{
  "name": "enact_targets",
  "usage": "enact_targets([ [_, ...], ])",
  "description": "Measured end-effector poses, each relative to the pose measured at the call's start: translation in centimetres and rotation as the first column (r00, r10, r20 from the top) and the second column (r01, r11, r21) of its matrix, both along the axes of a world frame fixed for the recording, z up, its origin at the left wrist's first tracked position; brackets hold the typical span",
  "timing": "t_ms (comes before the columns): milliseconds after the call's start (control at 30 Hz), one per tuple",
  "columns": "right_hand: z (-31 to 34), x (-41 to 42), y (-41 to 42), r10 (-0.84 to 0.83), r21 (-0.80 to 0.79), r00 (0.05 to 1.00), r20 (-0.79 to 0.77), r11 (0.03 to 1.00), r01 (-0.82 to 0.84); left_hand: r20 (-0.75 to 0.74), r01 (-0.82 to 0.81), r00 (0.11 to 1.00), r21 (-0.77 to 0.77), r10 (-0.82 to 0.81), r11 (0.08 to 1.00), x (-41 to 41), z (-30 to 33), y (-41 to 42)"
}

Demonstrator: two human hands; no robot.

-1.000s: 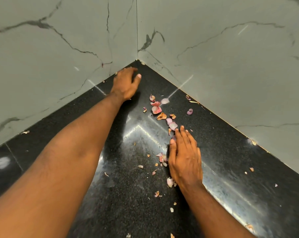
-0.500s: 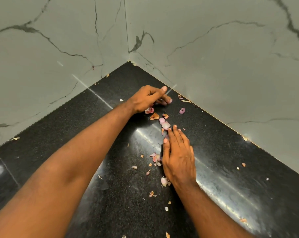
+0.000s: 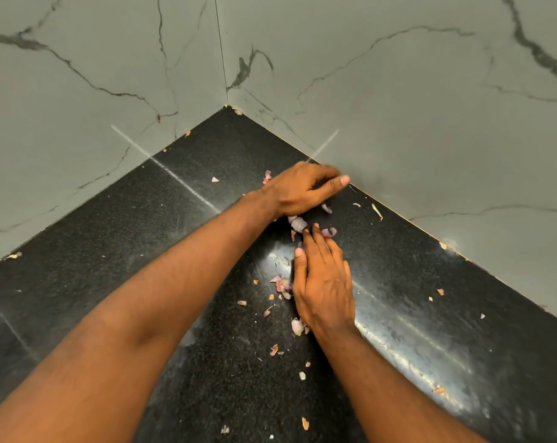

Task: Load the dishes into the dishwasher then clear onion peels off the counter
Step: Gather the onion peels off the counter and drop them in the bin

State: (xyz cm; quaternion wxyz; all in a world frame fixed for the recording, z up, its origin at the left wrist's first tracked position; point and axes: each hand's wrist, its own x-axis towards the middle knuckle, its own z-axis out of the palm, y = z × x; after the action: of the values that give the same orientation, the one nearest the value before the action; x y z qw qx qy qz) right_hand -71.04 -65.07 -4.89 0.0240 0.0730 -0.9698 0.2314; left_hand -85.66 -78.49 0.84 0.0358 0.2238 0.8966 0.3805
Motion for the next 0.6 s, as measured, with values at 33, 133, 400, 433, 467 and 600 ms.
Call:
enact_targets([
  [33,0.0,0.1,0.0,-0.004,0.001,1.000,-0.003,1.000,0.004,-0.042,0.026,0.999,-0.146,-0.033,0.989,-0.3,-0.5,0.3],
  [133,0.1,0.1,0.1,0.007,-0.017,1.000,0.010,1.000,-0.007,0.234,0.239,0.958,-0.345,-0.164,0.908,0.1,-1.2,1.3],
  [400,0.2,0.3,0.2,0.012,-0.085,1.000,-0.015,0.996,-0.014,-0.137,-0.331,0.936,-0.028,0.325,0.943,0.7,-0.2,-2.9],
  [433,0.2,0.3,0.4,0.016,-0.108,1.000,-0.023,0.994,-0.018,-0.134,-0.394,0.917,-0.172,0.375,0.903,0.6,-1.2,-3.9],
  [467,0.3,0.4,0.4,0.021,-0.134,0.999,-0.038,0.991,-0.026,-0.077,-0.410,0.910,-0.318,0.408,0.855,1.0,-2.1,-4.7],
  [600,0.4,0.5,0.6,-0.012,-0.210,0.995,-0.097,0.978,-0.008,-0.001,-0.238,0.970,-0.174,0.242,0.956,4.5,-4.7,-5.3],
])
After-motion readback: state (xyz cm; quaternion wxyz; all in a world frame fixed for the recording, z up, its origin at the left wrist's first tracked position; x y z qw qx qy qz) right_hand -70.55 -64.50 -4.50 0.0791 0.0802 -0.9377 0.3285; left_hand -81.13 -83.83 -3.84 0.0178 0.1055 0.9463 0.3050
